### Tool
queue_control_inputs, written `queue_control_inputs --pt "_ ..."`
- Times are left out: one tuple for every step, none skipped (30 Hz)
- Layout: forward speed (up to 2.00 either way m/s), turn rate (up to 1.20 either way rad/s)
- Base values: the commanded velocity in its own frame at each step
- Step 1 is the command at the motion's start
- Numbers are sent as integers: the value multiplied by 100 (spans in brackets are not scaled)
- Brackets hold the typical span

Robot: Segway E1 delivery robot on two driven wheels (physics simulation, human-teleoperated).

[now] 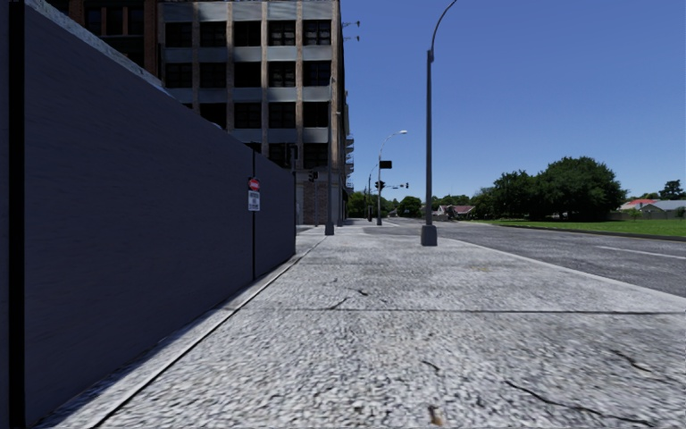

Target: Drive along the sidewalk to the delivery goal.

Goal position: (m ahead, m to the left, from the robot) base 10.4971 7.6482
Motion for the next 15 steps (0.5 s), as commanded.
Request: queue_control_inputs --pt "200 0" --pt "200 0" --pt "200 0" --pt "200 0" --pt "200 0" --pt "200 0" --pt "200 0" --pt "200 0" --pt "200 0" --pt "200 0" --pt "200 0" --pt "200 0" --pt "200 0" --pt "200 0" --pt "200 0"
